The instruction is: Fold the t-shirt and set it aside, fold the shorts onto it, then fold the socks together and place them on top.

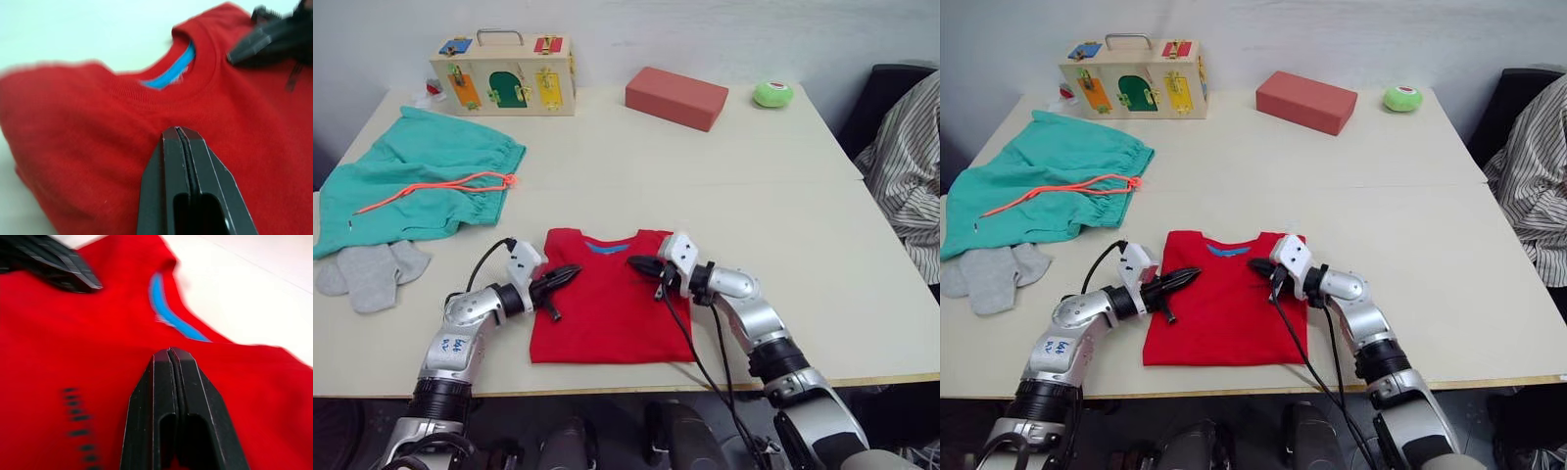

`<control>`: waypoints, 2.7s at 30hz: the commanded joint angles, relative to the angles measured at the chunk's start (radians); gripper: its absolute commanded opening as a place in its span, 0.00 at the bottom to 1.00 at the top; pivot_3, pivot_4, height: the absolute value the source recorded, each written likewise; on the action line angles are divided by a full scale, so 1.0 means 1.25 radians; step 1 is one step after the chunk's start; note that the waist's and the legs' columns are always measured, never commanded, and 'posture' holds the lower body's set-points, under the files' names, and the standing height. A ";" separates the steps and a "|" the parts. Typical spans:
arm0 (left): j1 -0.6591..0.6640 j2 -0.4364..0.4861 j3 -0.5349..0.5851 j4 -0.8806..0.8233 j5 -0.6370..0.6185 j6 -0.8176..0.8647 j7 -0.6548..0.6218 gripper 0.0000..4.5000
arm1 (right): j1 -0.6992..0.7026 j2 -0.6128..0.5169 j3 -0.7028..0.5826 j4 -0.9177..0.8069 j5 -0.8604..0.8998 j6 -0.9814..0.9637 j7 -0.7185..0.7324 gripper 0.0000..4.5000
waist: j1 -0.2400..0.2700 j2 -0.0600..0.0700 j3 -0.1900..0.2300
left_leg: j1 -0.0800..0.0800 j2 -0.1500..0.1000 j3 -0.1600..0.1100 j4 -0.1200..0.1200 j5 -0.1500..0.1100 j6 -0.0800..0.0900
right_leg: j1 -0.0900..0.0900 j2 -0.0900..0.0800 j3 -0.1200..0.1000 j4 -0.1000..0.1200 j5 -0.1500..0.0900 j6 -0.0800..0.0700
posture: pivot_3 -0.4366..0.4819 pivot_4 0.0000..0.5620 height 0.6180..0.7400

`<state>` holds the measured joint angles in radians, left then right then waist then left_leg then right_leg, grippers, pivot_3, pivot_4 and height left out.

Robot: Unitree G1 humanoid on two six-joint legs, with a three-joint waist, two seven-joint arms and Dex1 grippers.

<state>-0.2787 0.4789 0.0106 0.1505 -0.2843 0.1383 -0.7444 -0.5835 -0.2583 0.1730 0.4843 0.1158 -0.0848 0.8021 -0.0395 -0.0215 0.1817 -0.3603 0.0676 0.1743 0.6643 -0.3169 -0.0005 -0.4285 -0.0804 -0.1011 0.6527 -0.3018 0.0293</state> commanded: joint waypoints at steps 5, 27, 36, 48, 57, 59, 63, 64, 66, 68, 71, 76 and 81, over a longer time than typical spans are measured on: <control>0.030 -0.028 0.061 -0.026 -0.054 -0.110 -0.035 0.00 | 0.036 -0.088 -0.159 -0.138 0.208 0.153 0.100 0.00 | 0.006 0.000 0.000 | 0.000 0.000 0.000 0.000 0.000 0.000 | 0.000 0.000 0.000 -0.001 0.000 0.000 | 0.48 0.27 1.00; 0.117 0.124 0.083 -0.286 -0.241 0.001 -0.330 1.00 | 0.037 -0.189 -0.208 -0.374 0.570 1.338 -0.117 1.00 | -0.011 -0.001 -0.001 | -0.006 0.003 -0.004 -0.001 0.000 0.000 | -0.003 0.003 -0.003 -0.004 0.000 0.000 | 0.48 0.27 1.00; 0.171 0.129 0.106 -0.308 -0.244 -0.011 -0.337 1.00 | -0.018 -0.137 -0.175 -0.293 0.512 1.264 -0.125 0.64 | -0.016 -0.002 -0.001 | -0.006 0.003 -0.003 -0.002 0.001 -0.001 | -0.003 0.003 -0.002 -0.004 0.000 0.000 | 0.48 0.27 1.00; 0.149 0.122 0.102 -0.284 -0.235 -0.022 -0.314 1.00 | 0.012 -0.168 -0.185 -0.306 0.490 1.239 -0.122 0.01 | -0.012 -0.009 -0.005 | -0.006 0.003 -0.004 -0.002 0.000 0.000 | -0.002 0.002 -0.003 -0.006 0.001 0.000 | 0.48 0.27 1.00; 0.121 0.109 0.078 -0.254 -0.234 -0.013 -0.327 1.00 | 0.149 -0.568 -0.239 -0.237 0.444 1.090 0.061 0.01 | 0.040 -0.003 -0.003 | -0.011 -0.002 -0.005 -0.001 -0.006 0.010 | 0.001 -0.002 -0.004 -0.019 0.004 0.006 | 0.48 0.27 1.00; 0.112 0.107 0.073 -0.246 -0.233 -0.012 -0.333 1.00 | 0.167 -0.640 -0.224 -0.167 0.407 1.008 0.118 0.01 | 0.041 -0.003 -0.003 | -0.012 -0.003 -0.002 0.000 -0.007 0.013 | 0.001 -0.003 -0.003 -0.022 0.006 0.009 | 0.48 0.27 1.00; 0.092 0.107 0.067 -0.228 -0.231 -0.011 -0.345 1.00 | 0.156 -0.734 -0.174 0.002 0.309 0.866 0.209 0.01 | 0.039 -0.002 -0.002 | -0.012 -0.003 0.000 0.001 -0.008 0.014 | 0.000 -0.002 -0.002 -0.024 0.007 0.011 | 0.48 0.27 1.00; 0.089 0.108 0.067 -0.226 -0.230 -0.010 -0.347 1.00 | 0.144 -0.747 -0.162 0.047 0.285 0.833 0.229 0.01 | 0.037 -0.001 -0.002 | -0.012 -0.003 0.001 0.001 -0.008 0.014 | 0.000 -0.002 -0.002 -0.024 0.007 0.011 | 0.48 0.27 1.00; 0.086 0.109 0.070 -0.223 -0.231 -0.010 -0.350 1.00 | 0.119 -0.760 -0.139 0.137 0.231 0.750 0.253 0.01 | 0.031 -0.001 -0.001 | -0.012 -0.002 0.001 0.001 -0.007 0.012 | 0.000 -0.001 -0.002 -0.024 0.007 0.011 | 0.48 0.27 1.00; 0.086 0.111 0.072 -0.223 -0.231 -0.009 -0.352 1.00 | 0.087 -0.755 -0.129 0.246 0.169 0.616 0.246 0.01 | 0.028 0.000 -0.001 | -0.012 -0.002 0.001 0.001 -0.006 0.011 | 0.000 0.000 -0.002 -0.024 0.007 0.011 | 0.48 0.27 1.00; 0.089 0.118 0.079 -0.227 -0.233 -0.004 -0.351 1.00 | 0.046 -0.746 -0.108 0.372 0.085 0.422 0.249 0.01 | 0.025 0.000 -0.001 | -0.010 -0.002 0.002 0.001 -0.006 0.010 | 0.000 0.001 -0.001 -0.022 0.007 0.011 | 0.48 0.27 1.00; 0.104 0.136 0.091 -0.246 -0.240 0.011 -0.352 1.00 | -0.047 -0.707 -0.120 0.511 0.030 0.326 0.220 0.01 | 0.014 0.000 -0.001 | -0.010 -0.002 0.002 0.001 -0.005 0.009 | 0.000 0.000 0.000 -0.021 0.007 0.011 | 0.48 0.27 1.00; 0.116 0.140 0.100 -0.259 -0.243 0.020 -0.345 1.00 | -0.067 -0.688 -0.135 0.556 0.015 0.358 0.222 0.01 | 0.008 0.000 -0.001 | -0.009 -0.001 0.002 0.001 -0.004 0.008 | 0.000 0.000 0.001 -0.020 0.007 0.010 | 0.48 0.27 1.00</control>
<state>-0.1425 0.6427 0.1128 -0.1446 -0.5687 0.1636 -1.1750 -0.6800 -1.1260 0.0134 1.1457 0.1609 0.3439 1.0993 -0.0294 -0.0211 0.1808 -0.3718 0.0663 0.1761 0.6659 -0.3224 0.0092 -0.4280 -0.0799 -0.1005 0.6275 -0.2928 0.0420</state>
